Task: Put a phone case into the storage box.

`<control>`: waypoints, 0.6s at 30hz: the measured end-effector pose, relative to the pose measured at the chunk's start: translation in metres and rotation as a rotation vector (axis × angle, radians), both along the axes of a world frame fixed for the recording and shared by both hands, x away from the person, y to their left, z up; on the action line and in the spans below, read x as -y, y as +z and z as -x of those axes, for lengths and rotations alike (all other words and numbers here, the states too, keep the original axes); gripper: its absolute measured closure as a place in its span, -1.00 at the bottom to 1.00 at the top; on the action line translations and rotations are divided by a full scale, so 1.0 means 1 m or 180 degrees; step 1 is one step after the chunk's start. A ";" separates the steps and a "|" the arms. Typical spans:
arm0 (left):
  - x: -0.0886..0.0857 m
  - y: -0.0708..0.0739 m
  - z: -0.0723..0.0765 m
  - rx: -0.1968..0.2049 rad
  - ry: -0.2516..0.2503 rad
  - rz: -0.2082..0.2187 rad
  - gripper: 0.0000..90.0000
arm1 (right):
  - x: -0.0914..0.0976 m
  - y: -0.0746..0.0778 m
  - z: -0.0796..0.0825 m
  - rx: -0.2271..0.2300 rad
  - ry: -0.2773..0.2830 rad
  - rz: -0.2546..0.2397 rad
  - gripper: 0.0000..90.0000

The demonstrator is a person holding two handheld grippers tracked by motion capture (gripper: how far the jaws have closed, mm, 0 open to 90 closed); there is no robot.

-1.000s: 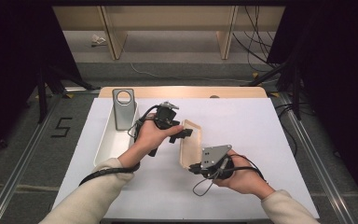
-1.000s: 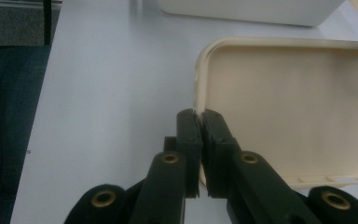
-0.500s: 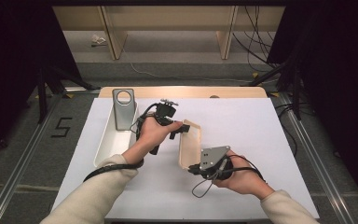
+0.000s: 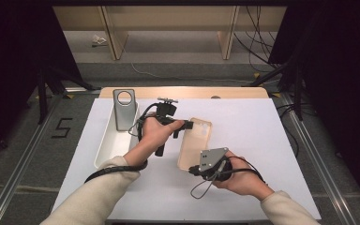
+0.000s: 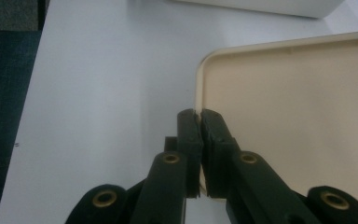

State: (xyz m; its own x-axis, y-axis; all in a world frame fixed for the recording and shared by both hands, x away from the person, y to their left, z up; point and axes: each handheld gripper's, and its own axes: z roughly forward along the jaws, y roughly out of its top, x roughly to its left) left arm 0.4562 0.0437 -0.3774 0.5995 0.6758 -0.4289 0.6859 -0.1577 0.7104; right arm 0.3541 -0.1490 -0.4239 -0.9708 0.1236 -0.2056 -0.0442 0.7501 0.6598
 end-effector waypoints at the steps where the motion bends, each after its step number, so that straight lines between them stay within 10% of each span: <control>1: 0.000 0.001 0.001 0.0013 -0.0005 0.0009 0.80 | 0.000 0.000 0.000 0.0005 -0.0014 0.0002 0.95; 8: 0.002 0.009 0.005 0.0264 -0.0049 -0.0077 0.81 | 0.002 -0.002 -0.002 0.0044 -0.0131 0.0048 0.84; 18: -0.008 0.017 0.008 0.0617 -0.0040 0.0002 0.81 | 0.009 0.001 -0.007 0.0074 -0.0574 -0.0224 0.15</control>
State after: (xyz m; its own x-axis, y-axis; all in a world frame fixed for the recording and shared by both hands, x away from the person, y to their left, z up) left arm 0.4481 0.0513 -0.3603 0.6792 0.6676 -0.3049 0.5343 -0.1649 0.8291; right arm 0.3616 -0.1583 -0.4228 -0.9267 0.3099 -0.2125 0.0708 0.6994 0.7112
